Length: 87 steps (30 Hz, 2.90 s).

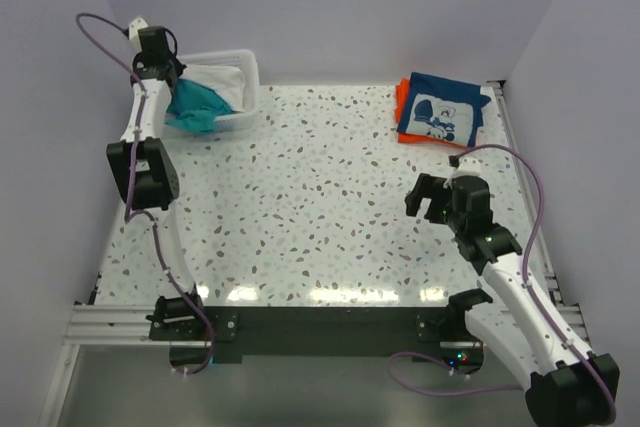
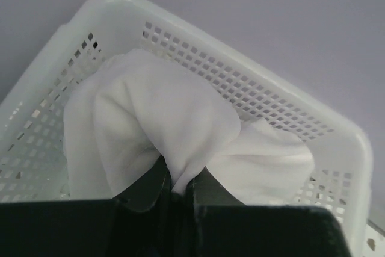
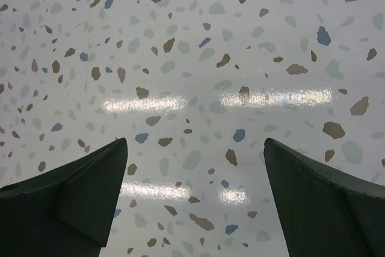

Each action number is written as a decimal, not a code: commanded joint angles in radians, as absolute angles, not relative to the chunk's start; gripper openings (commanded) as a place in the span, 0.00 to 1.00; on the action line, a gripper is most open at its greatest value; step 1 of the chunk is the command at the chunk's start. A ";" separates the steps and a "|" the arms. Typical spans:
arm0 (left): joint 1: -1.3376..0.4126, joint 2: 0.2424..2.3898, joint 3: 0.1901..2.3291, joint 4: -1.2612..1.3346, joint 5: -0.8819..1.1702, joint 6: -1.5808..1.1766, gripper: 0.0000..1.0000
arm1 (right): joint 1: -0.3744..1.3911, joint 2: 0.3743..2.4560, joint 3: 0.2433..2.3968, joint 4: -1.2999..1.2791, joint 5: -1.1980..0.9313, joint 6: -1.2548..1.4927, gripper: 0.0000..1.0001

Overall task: Fold and stack the t-shirts
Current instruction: Grab the tshirt from the pile, then move the tshirt to the center of the board

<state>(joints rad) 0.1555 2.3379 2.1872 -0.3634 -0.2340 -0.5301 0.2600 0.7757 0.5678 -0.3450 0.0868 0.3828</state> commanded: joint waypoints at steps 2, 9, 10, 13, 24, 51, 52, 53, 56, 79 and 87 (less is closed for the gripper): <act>0.160 2.152 2.244 -0.270 -0.235 -0.522 0.05 | 0.259 0.747 0.594 -0.324 0.094 0.373 0.99; 0.153 2.060 2.231 -0.256 -0.212 -0.525 0.06 | 0.259 0.729 0.586 -0.327 0.097 0.374 0.99; 0.149 2.054 2.229 -0.255 -0.215 -0.523 0.04 | 0.258 0.729 0.586 -0.325 0.097 0.374 0.99; 0.126 2.042 2.200 -0.235 -0.230 -0.502 0.04 | 0.259 0.730 0.586 -0.325 0.094 0.376 0.99; 0.029 2.117 2.010 -0.187 -0.173 -0.463 0.08 | 0.258 0.736 0.583 -0.327 0.100 0.376 0.99; 0.038 2.214 2.121 -0.247 -0.236 -0.411 0.26 | 0.259 0.776 0.586 -0.310 0.094 0.379 0.99; 0.038 2.214 2.126 -0.247 -0.239 -0.414 0.20 | 0.259 0.779 0.586 -0.307 0.094 0.379 0.99; 0.038 2.209 2.141 -0.256 -0.241 -0.423 0.14 | 0.259 0.781 0.587 -0.308 0.095 0.377 0.99; 0.032 2.183 2.151 -0.235 -0.255 -0.428 0.02 | 0.259 0.788 0.595 -0.313 0.103 0.376 0.99; -0.092 1.928 2.226 -0.026 0.011 -0.491 0.00 | 0.258 0.775 0.563 -0.278 0.091 0.393 0.99; -0.199 1.822 2.240 0.021 0.060 -0.463 0.00 | 0.259 0.755 0.551 -0.268 0.080 0.400 0.99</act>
